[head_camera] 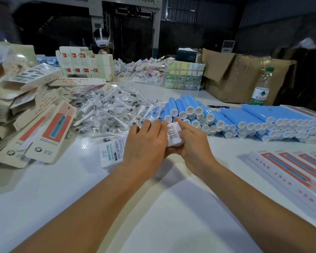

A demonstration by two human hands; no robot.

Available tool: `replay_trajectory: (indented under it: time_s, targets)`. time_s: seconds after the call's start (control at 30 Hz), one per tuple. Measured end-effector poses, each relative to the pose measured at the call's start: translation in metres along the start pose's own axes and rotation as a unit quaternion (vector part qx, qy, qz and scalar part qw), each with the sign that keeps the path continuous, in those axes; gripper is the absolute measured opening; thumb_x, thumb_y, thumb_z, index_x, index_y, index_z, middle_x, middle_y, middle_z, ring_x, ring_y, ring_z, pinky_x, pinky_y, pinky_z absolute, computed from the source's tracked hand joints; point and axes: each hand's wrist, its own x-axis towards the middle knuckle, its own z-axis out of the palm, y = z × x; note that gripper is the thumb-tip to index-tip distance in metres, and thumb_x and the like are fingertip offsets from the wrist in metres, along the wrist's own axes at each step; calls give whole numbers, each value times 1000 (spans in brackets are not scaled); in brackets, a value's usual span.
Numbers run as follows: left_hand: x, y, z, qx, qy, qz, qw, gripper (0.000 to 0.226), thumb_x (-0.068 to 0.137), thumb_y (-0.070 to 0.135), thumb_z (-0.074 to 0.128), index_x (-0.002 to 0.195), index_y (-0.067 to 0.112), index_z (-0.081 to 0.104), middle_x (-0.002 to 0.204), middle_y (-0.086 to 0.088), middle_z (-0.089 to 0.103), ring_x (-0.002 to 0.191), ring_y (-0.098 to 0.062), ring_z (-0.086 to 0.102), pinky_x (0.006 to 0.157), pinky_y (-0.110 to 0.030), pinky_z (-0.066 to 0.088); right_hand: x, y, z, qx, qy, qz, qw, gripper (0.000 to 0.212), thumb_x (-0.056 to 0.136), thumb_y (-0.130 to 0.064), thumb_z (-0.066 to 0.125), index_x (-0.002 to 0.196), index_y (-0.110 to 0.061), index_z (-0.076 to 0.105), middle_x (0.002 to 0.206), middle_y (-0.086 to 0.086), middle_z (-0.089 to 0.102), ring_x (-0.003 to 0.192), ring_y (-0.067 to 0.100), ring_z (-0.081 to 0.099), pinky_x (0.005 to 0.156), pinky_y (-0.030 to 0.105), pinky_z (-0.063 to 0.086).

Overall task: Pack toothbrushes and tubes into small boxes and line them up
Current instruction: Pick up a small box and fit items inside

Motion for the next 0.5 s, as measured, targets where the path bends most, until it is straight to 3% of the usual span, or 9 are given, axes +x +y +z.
replay_trajectory:
  time_s: [0.07, 0.17, 0.23, 0.3, 0.37, 0.4, 0.43, 0.5]
  targets:
    - [-1, 1, 1, -5, 3, 0, 1000, 67, 66, 57, 78, 105, 4, 67, 87, -7, 65, 77, -27, 61, 62, -34, 45, -1, -1, 2, 1, -1, 0, 1000, 43, 91, 6, 36, 110, -21, 64, 74, -1, 74, 68, 14, 70, 58, 33, 58]
    - [0, -1, 3, -1, 8, 4, 1000, 66, 65, 56, 78, 104, 4, 67, 87, -7, 65, 77, -26, 61, 62, -34, 45, -3, 0, 8, 24, 3, 2, 1000, 26, 95, -10, 42, 105, -8, 66, 83, 10, 70, 75, 20, 66, 62, 35, 55]
    - [1, 0, 3, 7, -6, 7, 1000, 61, 72, 56, 70, 105, 5, 67, 88, -6, 64, 79, -26, 60, 63, -33, 44, -8, 3, 13, -9, -11, -5, 1000, 27, 95, -23, 43, 104, -5, 62, 90, 12, 65, 80, 18, 62, 65, 30, 55]
    - [1, 2, 2, -12, -35, 6, 999, 59, 81, 52, 44, 112, 6, 64, 95, -6, 62, 85, -27, 59, 68, -34, 42, -13, 4, 17, -110, -30, -21, 993, 43, 84, -39, 48, 117, -13, 58, 108, 3, 63, 97, 13, 60, 86, 33, 53]
    - [1, 1, 1, -40, -68, -5, 997, 70, 80, 52, 23, 124, 9, 56, 108, -6, 58, 97, -27, 54, 76, -36, 38, -15, 4, 19, -155, -54, -7, 986, 66, 77, -48, 51, 135, -16, 47, 137, 3, 52, 124, 18, 51, 107, 43, 41]
    - [2, 0, 2, -43, -74, -9, 996, 73, 80, 55, 20, 129, 10, 51, 114, -5, 55, 103, -27, 51, 79, -36, 35, -14, 2, 18, -147, -63, -5, 987, 62, 82, -47, 53, 134, -15, 46, 142, 7, 48, 130, 21, 47, 110, 47, 36]
    - [4, -2, 2, -43, -81, -18, 996, 76, 80, 60, 17, 132, 12, 46, 118, -3, 51, 108, -25, 47, 81, -36, 32, -13, -1, 16, -126, -64, -12, 990, 49, 90, -43, 51, 130, -14, 48, 140, 8, 50, 129, 22, 47, 111, 50, 33]
    - [9, -4, 3, -49, -83, -44, 994, 80, 78, 67, 16, 132, 14, 40, 122, -1, 48, 113, -24, 43, 83, -35, 31, -10, -6, 13, -80, -39, -22, 996, 36, 99, -34, 42, 116, -5, 55, 108, 5, 67, 105, 16, 61, 108, 50, 35]
